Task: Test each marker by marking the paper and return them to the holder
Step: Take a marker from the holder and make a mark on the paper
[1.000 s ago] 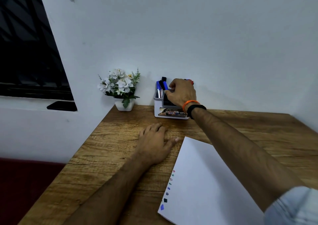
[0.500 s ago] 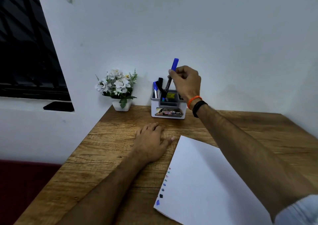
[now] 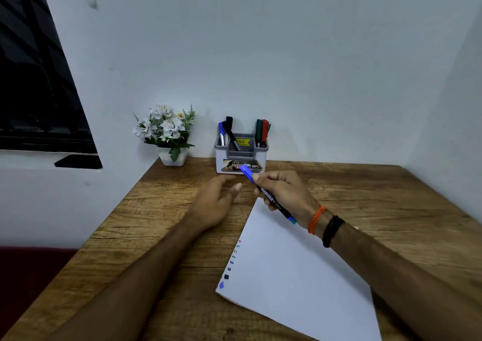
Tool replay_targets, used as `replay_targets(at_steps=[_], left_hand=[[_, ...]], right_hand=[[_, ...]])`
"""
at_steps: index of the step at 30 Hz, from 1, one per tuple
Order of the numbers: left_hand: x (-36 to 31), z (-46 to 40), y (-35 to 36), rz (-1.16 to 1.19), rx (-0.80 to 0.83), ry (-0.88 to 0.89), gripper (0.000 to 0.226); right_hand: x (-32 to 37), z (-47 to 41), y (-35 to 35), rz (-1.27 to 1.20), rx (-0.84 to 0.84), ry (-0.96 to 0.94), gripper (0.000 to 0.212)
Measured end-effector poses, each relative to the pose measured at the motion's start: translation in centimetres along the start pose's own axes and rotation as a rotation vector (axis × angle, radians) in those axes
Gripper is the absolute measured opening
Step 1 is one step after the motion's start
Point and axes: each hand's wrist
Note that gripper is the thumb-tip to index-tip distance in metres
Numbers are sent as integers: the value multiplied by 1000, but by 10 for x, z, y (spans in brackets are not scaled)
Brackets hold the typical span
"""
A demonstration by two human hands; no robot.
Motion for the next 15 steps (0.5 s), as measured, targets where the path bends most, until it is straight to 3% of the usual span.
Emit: replay_targets(at_steps=[3,7,11,15], left_hand=[[-7,-2,-9,419,46,-64,35],[-10,-1,-17,451,78,26,38],[-7,-4,-21,446,25,32,20],[-4,-9,-25,412,-23,-49,7]], right_hand=[[-2,5,-5,-6,82,19,28],[1,6,-7,8,209,33,33],[1,3,-11,71,303,36,31],[0,-7,-25,92,263,-34,26]])
Point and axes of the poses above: each hand's wrist, its own z-axis away from the middle knuckle, its own y-axis out of the palm, x = y × z, and after that the axes turned 15 degrees about -x, right-handed
